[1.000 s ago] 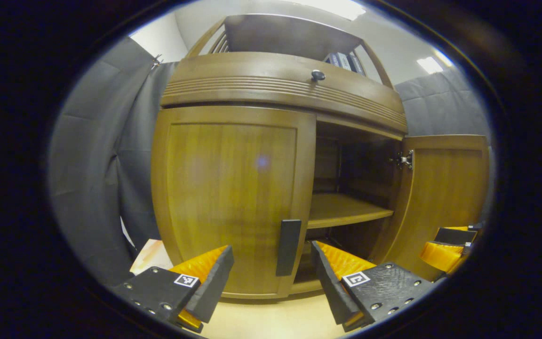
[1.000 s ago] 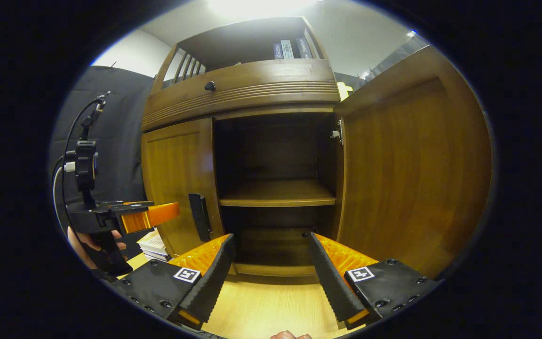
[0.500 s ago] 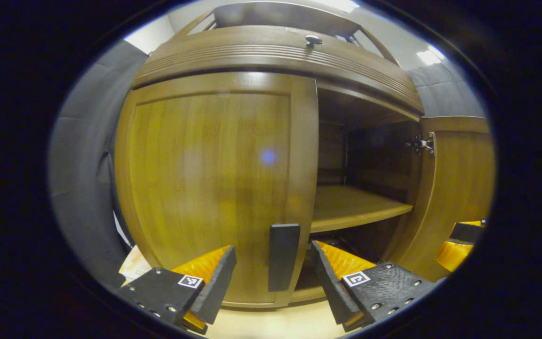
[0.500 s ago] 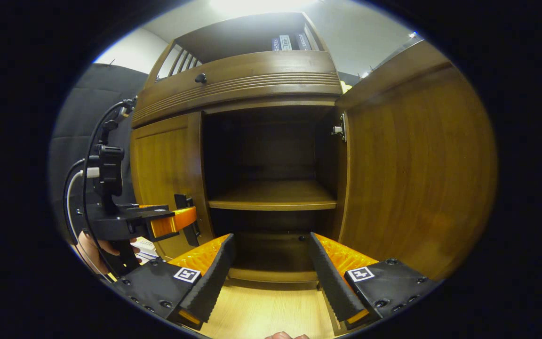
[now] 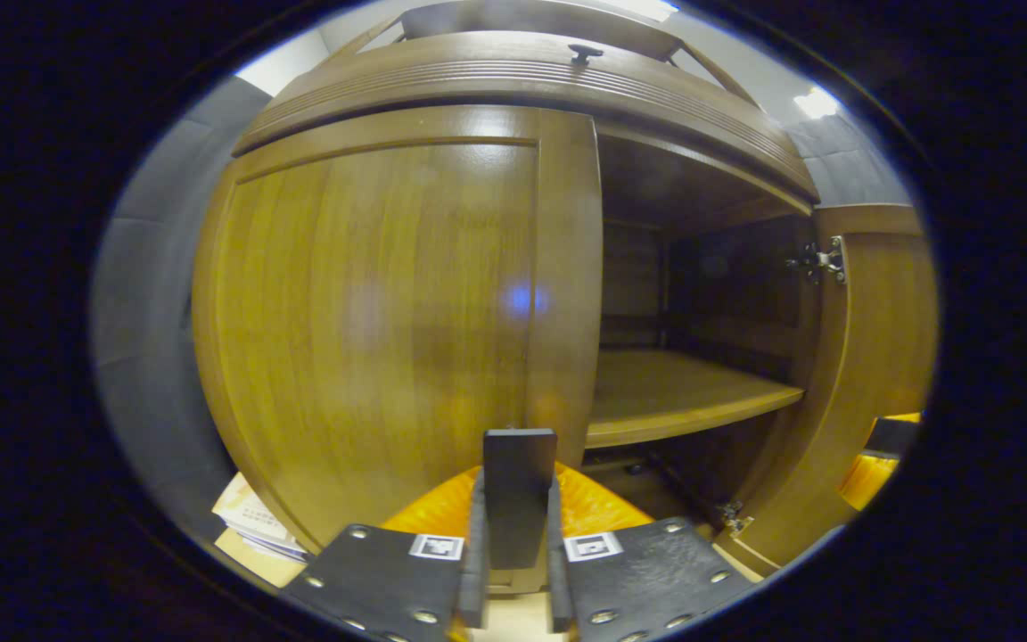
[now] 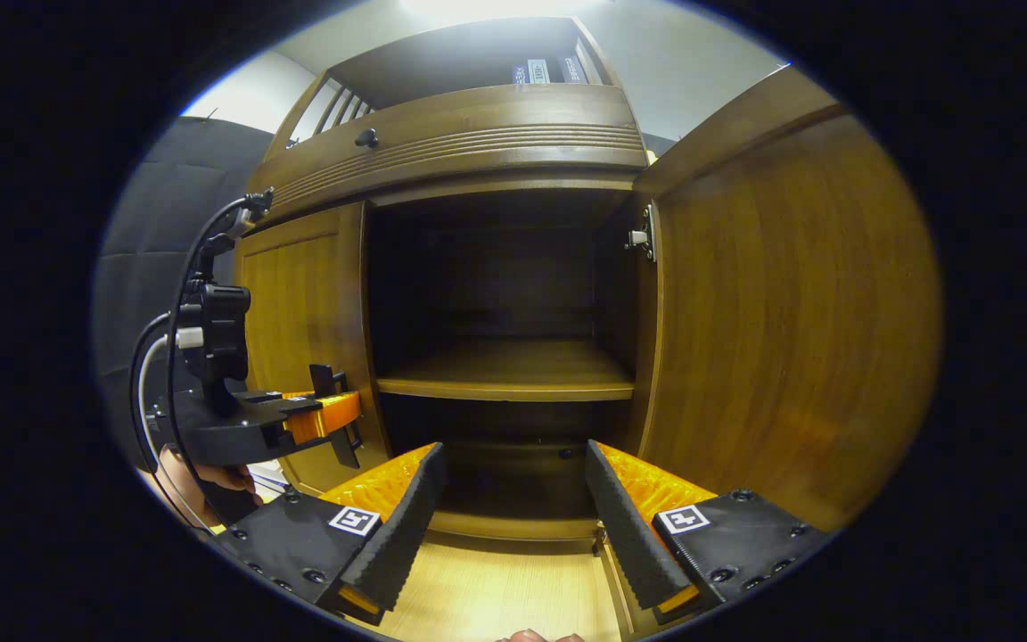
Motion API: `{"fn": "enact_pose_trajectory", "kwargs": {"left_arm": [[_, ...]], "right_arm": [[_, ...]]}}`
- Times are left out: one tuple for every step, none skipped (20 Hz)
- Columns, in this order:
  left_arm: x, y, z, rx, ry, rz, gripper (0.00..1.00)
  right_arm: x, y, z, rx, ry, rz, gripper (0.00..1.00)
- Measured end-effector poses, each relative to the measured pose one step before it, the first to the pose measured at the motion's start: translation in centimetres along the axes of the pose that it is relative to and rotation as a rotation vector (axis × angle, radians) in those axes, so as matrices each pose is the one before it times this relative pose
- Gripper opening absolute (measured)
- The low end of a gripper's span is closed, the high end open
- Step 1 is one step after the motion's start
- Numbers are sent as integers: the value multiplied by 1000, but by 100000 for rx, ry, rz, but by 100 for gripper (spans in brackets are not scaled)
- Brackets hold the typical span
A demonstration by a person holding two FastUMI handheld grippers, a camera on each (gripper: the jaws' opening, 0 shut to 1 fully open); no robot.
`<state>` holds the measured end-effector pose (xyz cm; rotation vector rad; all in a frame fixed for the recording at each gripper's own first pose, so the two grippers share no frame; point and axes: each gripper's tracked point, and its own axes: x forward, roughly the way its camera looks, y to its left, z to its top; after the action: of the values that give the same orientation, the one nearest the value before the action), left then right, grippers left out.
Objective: Open the right door of the double-door shoe cabinet with the right hand, and open the left door with the left hand.
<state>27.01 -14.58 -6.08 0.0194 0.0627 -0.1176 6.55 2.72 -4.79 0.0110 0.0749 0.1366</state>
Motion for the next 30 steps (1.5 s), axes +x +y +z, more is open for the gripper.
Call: {"fn": "enact_pose_trajectory", "kwargs": {"left_arm": [[-30, -95, 2, 1721, -319, 954, 36], [-104, 23, -156, -153, -253, 516, 32], [-58, -25, 109, -1392, -380, 93, 27], [-224, -23, -134, -567, 786, -547, 22], [222, 32, 273, -1004, -539, -272, 18], [92, 89, -11, 464, 658, -167, 13], [342, 53, -462, 326, -709, -357, 9], [-313, -61, 99, -138, 499, -330, 5], [-87, -23, -129, -510, 27, -219, 5], [89, -61, 55, 165, 20, -52, 5], [-39, 99, -8, 202, -122, 207, 5], [27, 8, 12, 146, 76, 240, 5], [-64, 31, -53, -72, 143, 166, 5], [-64, -11, 25, -254, 69, 59, 5], [-159, -21, -43, -78, 64, 48, 5], [-111, 7, 65, 87, -7, -82, 5], [-229, 14, 0, -125, 2, -112, 5], [-347, -16, -14, -248, 8, -293, 5], [-458, 43, -75, -122, -74, -334, 5], [-392, 23, -34, -124, -105, -440, 5], [-372, 68, -91, -209, -5, -308, 5], [-367, 46, 22, -210, 67, -296, 5], [-502, 46, -42, -157, 53, -281, 5], [-557, 66, 0, -117, 118, -421, 5], [-414, 57, -94, -120, -84, -272, 5], [-438, 23, -12, -3, -84, -225, 5], [-535, 210, -41, 131, -96, -151, 5], [-460, 104, -41, 62, -82, -207, 5], [-498, 117, -32, -129, -102, -222, 5], [-465, 143, -15, -102, 3, -230, 5]], "right_arm": [[97, 86, 77, -20, 109, 295, 93], [212, 37, 98, 47, 114, 342, 93], [497, -74, -62, 92, 64, 436, 93], [598, -35, 19, 141, -71, 524, 93], [350, 91, -92, 120, -85, 600, 93], [305, 94, 21, 30, -80, 622, 93], [271, 113, 86, -8, -87, 740, 93], [339, 209, -23, -40, 134, 743, 93], [403, 62, 94, -84, 2, 599, 93], [335, -22, 41, -57, -150, 250, 93], [153, 20, 19, 161, -161, 137, 93], [138, -54, 88, 399, 2, -40, 93], [98, 11, -107, 327, 235, -83, 93], [-38, -2, -26, 60, 382, -90, 93], [-55, -48, -78, 0, 215, -110, 93], [-132, 37, -15, -27, 6, -34, 93], [-91, 18, 20, -256, -71, -65, 93], [-130, 14, 4, -384, 21, -73, 93], [-258, 129, -173, -425, -20, -150, 93], [-316, 115, -62, -179, -20, -192, 93], [-239, 156, -2, 198, -71, -133, 93], [-274, 143, -38, 434, -21, -180, 93], [-262, 102, -69, 466, 82, -215, 93], [-230, 120, -10, 375, 78, -263, 93], [-242, 159, -103, 238, 255, -372, 98], [-326, 149, -51, 239, 318, -376, 93], [-352, 117, -227, 250, 202, -357, 98], [-330, 123, -87, 190, 103, -401, 93], [-320, 146, -59, 73, 177, -513, 93], [-348, 131, -5, 219, 94, -290, 93]]}}
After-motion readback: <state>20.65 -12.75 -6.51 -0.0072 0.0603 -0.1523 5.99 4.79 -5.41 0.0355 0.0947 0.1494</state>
